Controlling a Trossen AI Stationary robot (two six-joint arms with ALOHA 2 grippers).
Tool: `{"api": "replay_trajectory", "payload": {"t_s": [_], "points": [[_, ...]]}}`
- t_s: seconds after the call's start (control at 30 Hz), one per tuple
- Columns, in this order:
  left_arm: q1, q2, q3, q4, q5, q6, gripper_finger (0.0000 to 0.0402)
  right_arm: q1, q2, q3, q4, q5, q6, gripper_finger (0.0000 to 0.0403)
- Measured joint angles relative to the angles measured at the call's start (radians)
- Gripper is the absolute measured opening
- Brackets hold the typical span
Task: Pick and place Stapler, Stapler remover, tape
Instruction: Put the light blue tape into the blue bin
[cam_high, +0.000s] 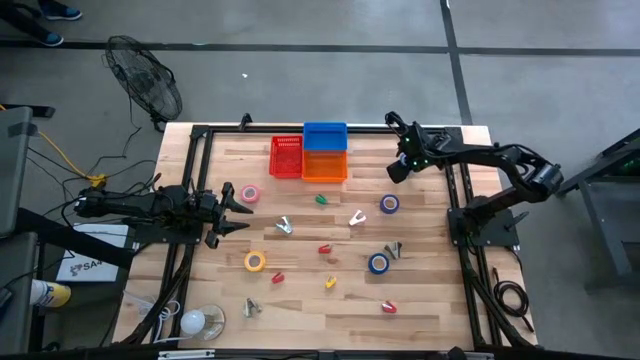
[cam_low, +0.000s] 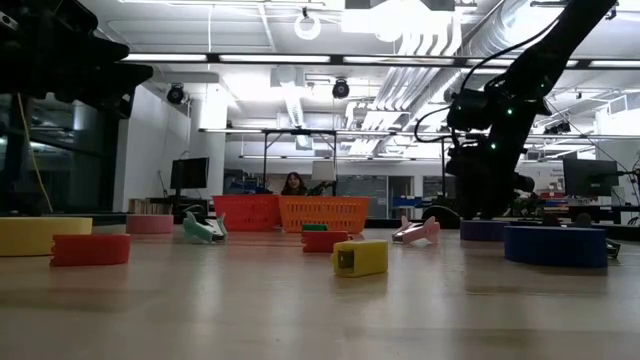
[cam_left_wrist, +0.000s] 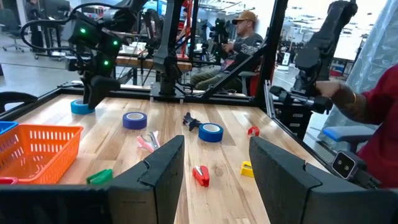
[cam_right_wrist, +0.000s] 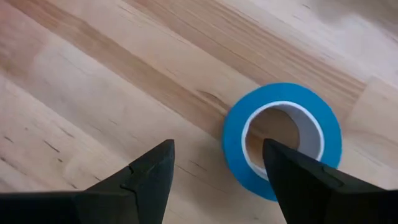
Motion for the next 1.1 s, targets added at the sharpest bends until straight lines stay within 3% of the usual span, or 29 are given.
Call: {"api": "replay_trajectory", "payload": {"t_s": [0.43, 0.83, 1.1], "points": [[0.000, 0.000, 0.000, 0.000, 0.000, 0.000, 0.0179, 0.000, 0.000, -0.022, 0.048, 0.000, -0.004, 0.0230], [0.000, 0.000, 0.000, 0.000, 0.000, 0.000, 0.0179, 0.000, 0.000, -0.021, 0.027, 0.014, -0.002, 0.0123], [0.000, 0.000, 0.000, 0.000, 0.000, 0.000, 0.0179, 0.000, 0.000, -0.021, 0.020, 0.012, -0.002, 0.0077]]}}
